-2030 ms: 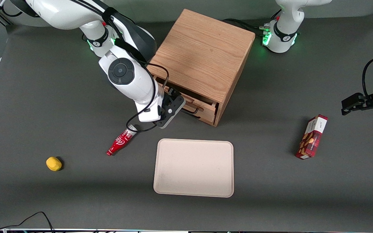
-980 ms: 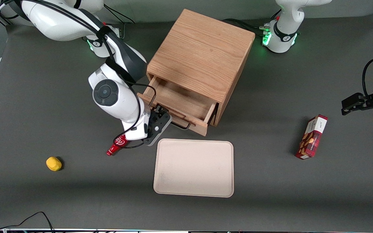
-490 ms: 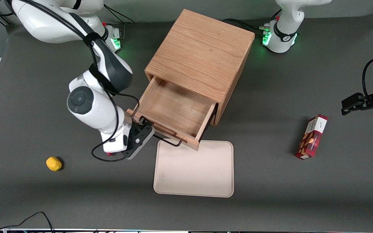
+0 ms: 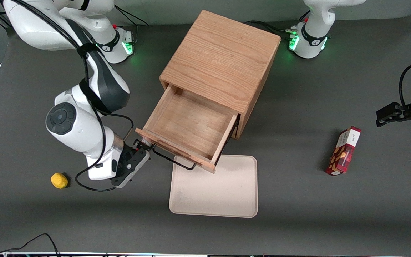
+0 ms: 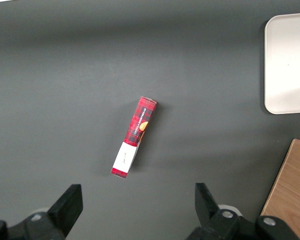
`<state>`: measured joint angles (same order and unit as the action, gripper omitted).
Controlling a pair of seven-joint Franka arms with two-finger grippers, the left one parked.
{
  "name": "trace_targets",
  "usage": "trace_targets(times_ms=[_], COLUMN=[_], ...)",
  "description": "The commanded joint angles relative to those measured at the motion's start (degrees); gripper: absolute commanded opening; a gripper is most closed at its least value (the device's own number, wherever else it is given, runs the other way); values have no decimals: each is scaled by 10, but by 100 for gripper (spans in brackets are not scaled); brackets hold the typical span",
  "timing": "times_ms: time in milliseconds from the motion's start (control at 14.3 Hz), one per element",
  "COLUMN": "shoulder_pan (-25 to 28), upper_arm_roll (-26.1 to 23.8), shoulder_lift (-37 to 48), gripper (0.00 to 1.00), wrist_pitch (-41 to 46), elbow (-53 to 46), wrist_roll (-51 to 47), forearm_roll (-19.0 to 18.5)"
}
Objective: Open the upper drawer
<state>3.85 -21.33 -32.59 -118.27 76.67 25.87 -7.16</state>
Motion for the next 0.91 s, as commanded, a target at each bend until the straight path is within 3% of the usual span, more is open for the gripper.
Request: trace_targets(times_ms=[0,70,350,560,700,840], shoulder_pan=[-14,-27,-75,-116,-135,-143], upper_arm_roll=[8,11,62,80,91,91], shoulder_lift=[19,43,133,205,257,295], gripper=[100,100,100,100,100,100], wrist_pitch=[8,19,35,26,99,189], elbow=[-15,-13,63,123,145,149], wrist_roll=[18,16,24,6,-120,-316], forearm_roll=[29,52,26,50,89,93])
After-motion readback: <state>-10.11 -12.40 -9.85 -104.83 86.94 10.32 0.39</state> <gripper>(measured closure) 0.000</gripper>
